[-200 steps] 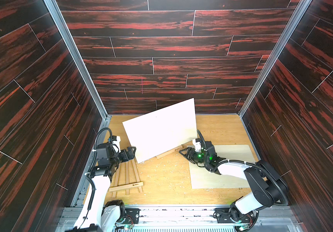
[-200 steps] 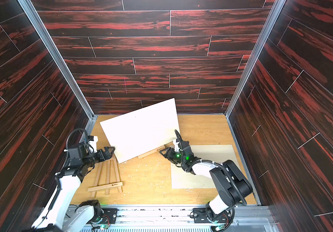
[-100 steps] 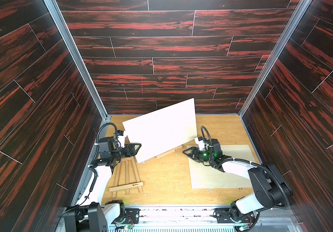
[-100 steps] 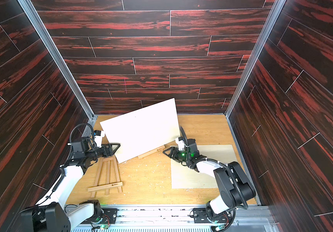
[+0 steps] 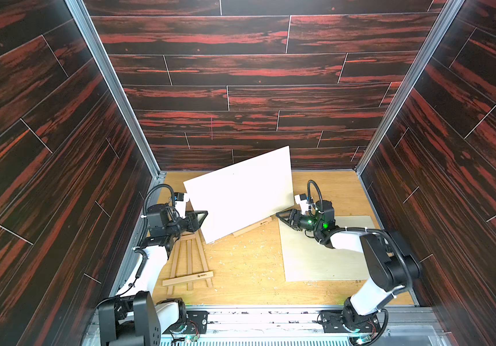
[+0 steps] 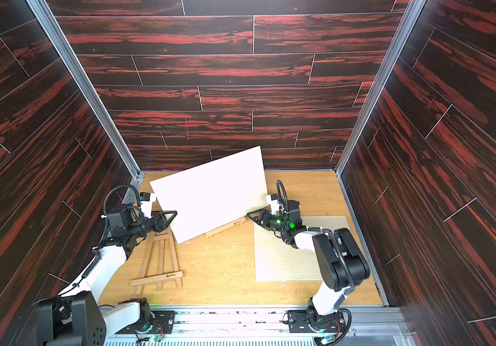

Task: Disassemble the easel
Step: Pick up the drawing board from the easel.

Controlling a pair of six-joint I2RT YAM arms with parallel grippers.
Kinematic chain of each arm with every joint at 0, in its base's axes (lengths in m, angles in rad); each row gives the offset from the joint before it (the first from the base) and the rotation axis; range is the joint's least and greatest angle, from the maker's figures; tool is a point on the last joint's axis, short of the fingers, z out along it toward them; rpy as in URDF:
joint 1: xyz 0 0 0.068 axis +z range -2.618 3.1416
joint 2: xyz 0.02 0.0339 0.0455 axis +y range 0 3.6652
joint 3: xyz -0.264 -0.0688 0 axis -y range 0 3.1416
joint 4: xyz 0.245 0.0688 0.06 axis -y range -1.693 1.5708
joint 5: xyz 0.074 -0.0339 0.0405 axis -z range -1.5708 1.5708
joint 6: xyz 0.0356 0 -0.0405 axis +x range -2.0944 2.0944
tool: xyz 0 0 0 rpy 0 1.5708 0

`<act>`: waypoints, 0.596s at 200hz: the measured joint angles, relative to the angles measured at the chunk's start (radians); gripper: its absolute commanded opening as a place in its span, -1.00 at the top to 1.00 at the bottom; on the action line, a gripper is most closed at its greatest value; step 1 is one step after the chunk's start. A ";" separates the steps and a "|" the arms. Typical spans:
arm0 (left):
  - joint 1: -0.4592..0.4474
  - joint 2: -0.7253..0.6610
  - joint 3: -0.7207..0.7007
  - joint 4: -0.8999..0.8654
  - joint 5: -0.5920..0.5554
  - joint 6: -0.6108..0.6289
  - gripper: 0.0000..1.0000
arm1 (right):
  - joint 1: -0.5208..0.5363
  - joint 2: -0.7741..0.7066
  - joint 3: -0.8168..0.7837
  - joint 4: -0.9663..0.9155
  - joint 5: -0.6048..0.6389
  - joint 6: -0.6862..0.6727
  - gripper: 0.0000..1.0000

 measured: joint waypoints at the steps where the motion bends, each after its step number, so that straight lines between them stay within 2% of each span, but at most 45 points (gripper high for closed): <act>1: 0.000 0.001 0.000 0.001 0.002 -0.001 0.27 | -0.001 0.002 0.001 0.003 0.000 -0.001 -0.35; 30: -0.001 0.015 0.000 0.018 0.057 0.018 0.57 | -0.007 0.053 0.011 0.087 0.000 0.030 -0.36; 56: -0.015 0.019 0.002 0.015 0.083 0.018 0.93 | -0.016 0.100 0.016 0.145 0.007 0.058 -0.36; 60: -0.013 0.021 0.002 0.021 0.126 0.047 1.00 | -0.018 0.105 0.017 0.152 0.009 0.064 -0.37; 68: -0.023 0.019 0.007 0.031 0.190 0.053 1.00 | -0.019 0.114 0.019 0.163 0.015 0.068 -0.37; 77: -0.043 0.013 0.019 0.032 0.163 0.046 1.00 | -0.021 0.124 0.022 0.176 0.024 0.073 -0.39; 119: -0.009 0.021 0.029 0.027 0.146 0.037 1.00 | -0.036 0.184 0.047 0.230 0.085 0.102 -0.47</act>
